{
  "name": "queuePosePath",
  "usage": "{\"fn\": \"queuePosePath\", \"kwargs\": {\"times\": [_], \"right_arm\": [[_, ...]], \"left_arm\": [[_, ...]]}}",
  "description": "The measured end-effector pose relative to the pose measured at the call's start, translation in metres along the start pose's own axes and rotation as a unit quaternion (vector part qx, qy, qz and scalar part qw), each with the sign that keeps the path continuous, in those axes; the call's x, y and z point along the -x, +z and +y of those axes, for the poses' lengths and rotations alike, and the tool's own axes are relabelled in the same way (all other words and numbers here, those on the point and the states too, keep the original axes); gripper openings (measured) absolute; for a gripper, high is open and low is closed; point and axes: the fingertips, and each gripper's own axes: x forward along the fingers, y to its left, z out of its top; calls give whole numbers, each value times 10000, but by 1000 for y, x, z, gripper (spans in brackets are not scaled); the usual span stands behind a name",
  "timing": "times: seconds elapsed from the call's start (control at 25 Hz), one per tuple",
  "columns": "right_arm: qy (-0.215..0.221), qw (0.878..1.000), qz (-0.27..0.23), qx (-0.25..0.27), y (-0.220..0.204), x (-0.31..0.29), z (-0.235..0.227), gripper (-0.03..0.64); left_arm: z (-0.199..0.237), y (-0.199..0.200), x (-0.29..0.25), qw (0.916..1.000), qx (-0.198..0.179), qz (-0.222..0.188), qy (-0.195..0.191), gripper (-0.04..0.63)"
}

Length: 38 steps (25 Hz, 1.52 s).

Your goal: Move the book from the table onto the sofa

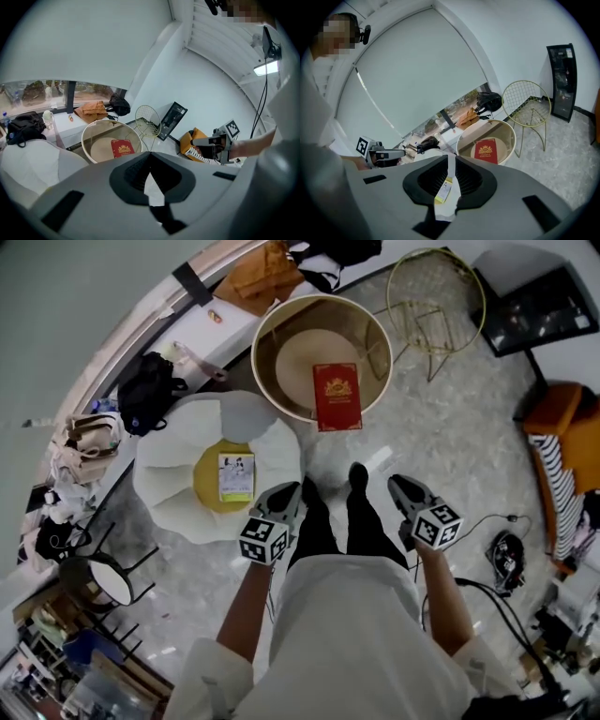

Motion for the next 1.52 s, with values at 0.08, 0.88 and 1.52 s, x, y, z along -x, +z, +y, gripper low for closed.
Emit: {"fn": "queuePosePath", "kwargs": {"times": [0.08, 0.88, 1.52], "right_arm": [[52, 9999, 90, 50, 4, -9, -6, 51], [834, 9848, 1511, -194, -36, -134, -143, 153], [890, 9703, 2136, -706, -116, -230, -245, 189]], "left_arm": [[1, -5, -7, 9999, 100, 0, 28, 2], [41, -54, -137, 9894, 1275, -88, 689, 5], [102, -141, -255, 9779, 1851, 495, 836, 118]]}}
